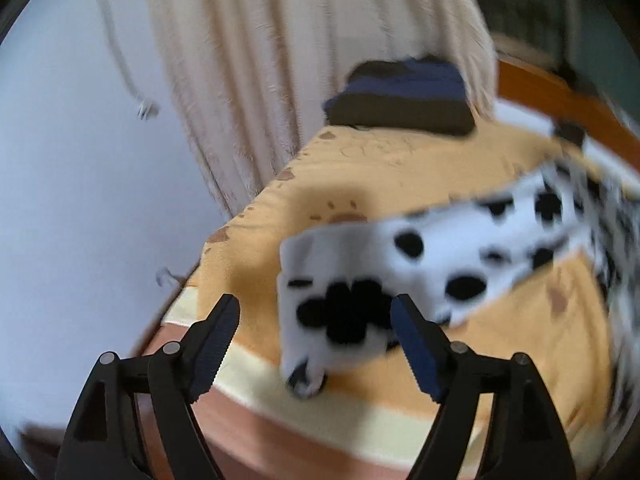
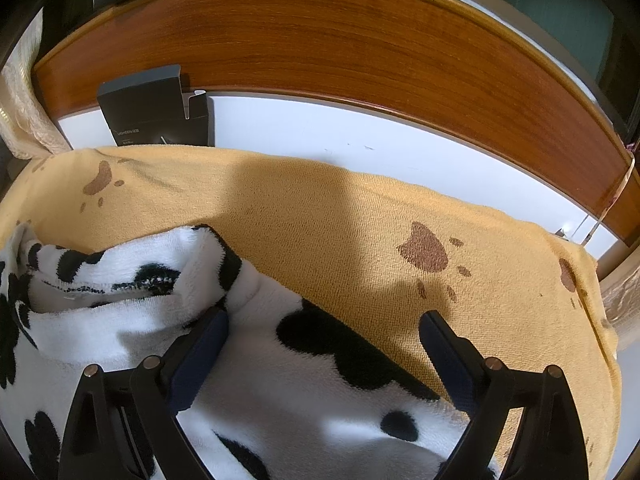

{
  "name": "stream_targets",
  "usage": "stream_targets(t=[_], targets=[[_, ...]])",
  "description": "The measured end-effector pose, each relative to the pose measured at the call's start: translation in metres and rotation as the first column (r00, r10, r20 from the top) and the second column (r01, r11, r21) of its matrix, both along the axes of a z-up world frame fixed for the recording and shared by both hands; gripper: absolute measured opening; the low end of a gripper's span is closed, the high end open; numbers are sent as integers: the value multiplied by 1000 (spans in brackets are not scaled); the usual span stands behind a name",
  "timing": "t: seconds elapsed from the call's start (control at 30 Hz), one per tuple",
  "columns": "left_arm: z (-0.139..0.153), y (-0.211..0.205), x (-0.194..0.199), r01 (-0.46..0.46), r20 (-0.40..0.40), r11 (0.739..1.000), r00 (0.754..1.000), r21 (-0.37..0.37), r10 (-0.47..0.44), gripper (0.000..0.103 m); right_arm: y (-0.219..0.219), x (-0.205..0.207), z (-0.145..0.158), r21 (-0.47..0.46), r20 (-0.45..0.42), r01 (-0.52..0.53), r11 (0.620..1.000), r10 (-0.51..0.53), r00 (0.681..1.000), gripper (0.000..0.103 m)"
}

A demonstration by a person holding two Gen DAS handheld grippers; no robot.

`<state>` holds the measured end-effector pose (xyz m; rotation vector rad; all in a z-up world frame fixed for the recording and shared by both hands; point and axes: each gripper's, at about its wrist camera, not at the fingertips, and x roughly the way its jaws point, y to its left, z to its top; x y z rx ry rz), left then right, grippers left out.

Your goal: Fold clothes

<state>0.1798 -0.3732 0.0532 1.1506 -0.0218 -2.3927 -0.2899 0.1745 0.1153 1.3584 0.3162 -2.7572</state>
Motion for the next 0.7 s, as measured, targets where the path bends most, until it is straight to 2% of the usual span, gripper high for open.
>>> stream_targets(t=[0.13, 0.23, 0.3, 0.43, 0.5, 0.53, 0.57, 0.63, 0.7], targets=[[-30, 14, -1, 39, 121, 993, 992, -115, -25, 82, 2, -1, 2, 8, -4, 0, 1000, 0, 1000, 98], [-46, 12, -9, 15, 143, 988, 990, -154, 7, 82, 3, -2, 4, 17, -8, 0, 1000, 0, 1000, 98], [-50, 7, -15, -13, 117, 985, 993, -174, 33, 82, 4, -2, 5, 23, -11, 0, 1000, 0, 1000, 98], [-43, -9, -28, -110, 57, 982, 991, -155, 120, 82, 9, -5, 6, 20, -10, 0, 1000, 0, 1000, 98], [-35, -13, -30, -149, 5, 977, 988, -151, 151, 63, 12, -6, 7, 15, -8, 0, 1000, 0, 1000, 98], [-31, -16, -30, -164, -15, 977, 986, -139, 163, 36, 13, -6, 8, 14, -8, 0, 1000, 0, 1000, 98], [-25, -18, -26, -184, -47, 974, 983, -135, 179, 21, 14, -7, 8, 14, -7, 0, 1000, 0, 1000, 98], [-11, -21, -18, -224, -114, 966, 971, -128, 210, 19, 17, -8, 8, 14, -7, 0, 1000, 0, 1000, 98], [1, -17, -9, -243, -165, 955, 962, -169, 215, 18, 20, -10, 9, 12, -6, 0, 1000, 0, 1000, 98]])
